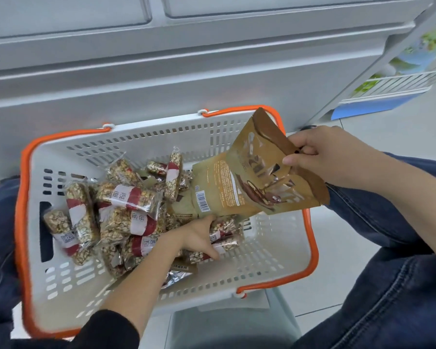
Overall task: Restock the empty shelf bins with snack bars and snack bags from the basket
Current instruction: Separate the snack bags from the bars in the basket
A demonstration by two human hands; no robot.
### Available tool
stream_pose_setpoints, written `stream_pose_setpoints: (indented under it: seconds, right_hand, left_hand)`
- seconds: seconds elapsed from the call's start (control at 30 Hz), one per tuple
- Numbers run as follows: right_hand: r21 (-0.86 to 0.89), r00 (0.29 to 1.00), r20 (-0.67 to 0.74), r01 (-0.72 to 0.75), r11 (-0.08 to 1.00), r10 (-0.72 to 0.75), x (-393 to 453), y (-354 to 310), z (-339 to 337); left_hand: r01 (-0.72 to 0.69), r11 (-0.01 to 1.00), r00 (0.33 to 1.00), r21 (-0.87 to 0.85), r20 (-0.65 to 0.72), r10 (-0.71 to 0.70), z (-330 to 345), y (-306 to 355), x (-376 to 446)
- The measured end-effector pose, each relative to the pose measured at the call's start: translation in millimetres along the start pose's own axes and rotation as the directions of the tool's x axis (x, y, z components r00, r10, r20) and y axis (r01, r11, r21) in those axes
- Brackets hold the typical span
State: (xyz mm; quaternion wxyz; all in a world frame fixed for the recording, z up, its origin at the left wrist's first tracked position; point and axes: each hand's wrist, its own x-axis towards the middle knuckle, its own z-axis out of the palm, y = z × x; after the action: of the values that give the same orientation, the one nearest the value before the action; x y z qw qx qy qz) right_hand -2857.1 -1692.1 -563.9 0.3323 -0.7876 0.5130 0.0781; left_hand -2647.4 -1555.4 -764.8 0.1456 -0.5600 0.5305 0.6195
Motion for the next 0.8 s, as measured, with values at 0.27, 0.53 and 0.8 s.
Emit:
stream_pose_setpoints:
  seconds: [0.27,0.53,0.8]
  right_hand:
    - [-0.096,0.953,0.251,0.198,0.976,-0.168,-12,-17,5]
    - [-0.557,0.87,0.44,0.457,0.693,-0.22,-9,-23,94]
    - [-0.617,0.816,0.575,0.481,0.623,-0.06,-21,-30,151]
  left_hand:
    - [0.062,0.986,0.995,0.152,-0.081,-0.05,-47,7,-99]
    - [0.201,0.972,0.96,0.122,-0.224,-0.171,-32,-35,-154]
    - [0.181,0.983,0.937,0.039,-0.311,-0.16,-29,-35,-151]
